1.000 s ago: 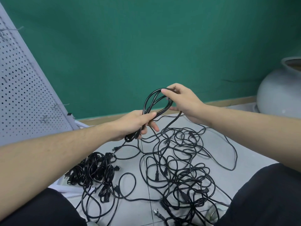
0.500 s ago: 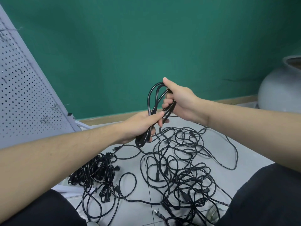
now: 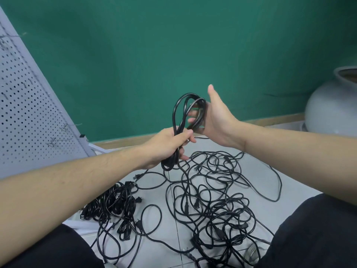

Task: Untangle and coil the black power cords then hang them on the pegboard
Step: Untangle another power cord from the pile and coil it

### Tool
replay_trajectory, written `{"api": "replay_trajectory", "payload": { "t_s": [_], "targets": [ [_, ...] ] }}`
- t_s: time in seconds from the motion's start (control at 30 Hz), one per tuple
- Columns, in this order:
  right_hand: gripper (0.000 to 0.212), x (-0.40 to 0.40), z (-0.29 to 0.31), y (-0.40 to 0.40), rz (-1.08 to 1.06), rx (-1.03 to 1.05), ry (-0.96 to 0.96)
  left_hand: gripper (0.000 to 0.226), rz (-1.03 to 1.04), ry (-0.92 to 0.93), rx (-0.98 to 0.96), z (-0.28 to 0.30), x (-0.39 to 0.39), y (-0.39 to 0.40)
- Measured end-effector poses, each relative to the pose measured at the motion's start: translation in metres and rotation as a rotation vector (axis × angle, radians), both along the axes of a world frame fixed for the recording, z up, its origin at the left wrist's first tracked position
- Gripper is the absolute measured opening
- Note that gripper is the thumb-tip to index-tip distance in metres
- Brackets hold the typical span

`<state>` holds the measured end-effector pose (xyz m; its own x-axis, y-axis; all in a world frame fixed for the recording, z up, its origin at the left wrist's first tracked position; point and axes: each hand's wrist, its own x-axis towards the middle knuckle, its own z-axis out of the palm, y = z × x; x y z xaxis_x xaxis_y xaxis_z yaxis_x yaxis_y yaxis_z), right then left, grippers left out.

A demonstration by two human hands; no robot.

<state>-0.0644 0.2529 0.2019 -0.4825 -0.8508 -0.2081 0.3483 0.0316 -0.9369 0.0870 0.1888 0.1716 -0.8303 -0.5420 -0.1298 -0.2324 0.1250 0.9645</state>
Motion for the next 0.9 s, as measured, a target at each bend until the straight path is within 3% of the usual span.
{"api": "replay_trajectory", "payload": {
  "t_s": [0.07, 0.13, 0.2, 0.3, 0.37, 0.57, 0.7, 0.83, 0.9],
  "targets": [
    [0.05, 0.001, -0.007, 0.002, 0.124, 0.074, 0.068, 0.028, 0.108, 0.07, -0.008, 0.005, -0.003, 0.001],
    [0.029, 0.004, -0.02, 0.006, 0.275, 0.243, 0.272, 0.029, 0.228, 0.132, -0.017, 0.012, -0.005, -0.001],
    [0.021, 0.009, -0.032, 0.012, 0.513, 0.407, 0.466, 0.029, 0.307, 0.183, 0.011, 0.017, -0.006, -0.005],
    [0.014, 0.018, -0.037, 0.014, 0.746, 0.487, 0.528, 0.034, 0.369, 0.195, 0.009, 0.019, -0.004, -0.009],
    [0.006, 0.02, -0.035, 0.013, 0.736, 0.489, 0.484, 0.034, 0.414, 0.196, -0.013, 0.02, -0.004, -0.011],
    [0.035, 0.009, -0.031, 0.011, 0.736, 0.514, 0.488, 0.032, 0.546, 0.186, -0.046, 0.028, -0.004, -0.02],
    [0.022, 0.003, -0.026, 0.021, 0.803, 0.496, 0.524, 0.031, 0.646, 0.136, -0.079, 0.028, 0.001, -0.035],
    [0.006, 0.004, -0.019, 0.026, 0.839, 0.339, 0.622, 0.033, 0.723, 0.042, -0.167, 0.024, 0.01, -0.048],
    [0.013, 0.006, -0.016, 0.026, 0.815, 0.296, 0.682, 0.034, 0.738, -0.001, -0.186, 0.022, 0.014, -0.05]
  ]
}}
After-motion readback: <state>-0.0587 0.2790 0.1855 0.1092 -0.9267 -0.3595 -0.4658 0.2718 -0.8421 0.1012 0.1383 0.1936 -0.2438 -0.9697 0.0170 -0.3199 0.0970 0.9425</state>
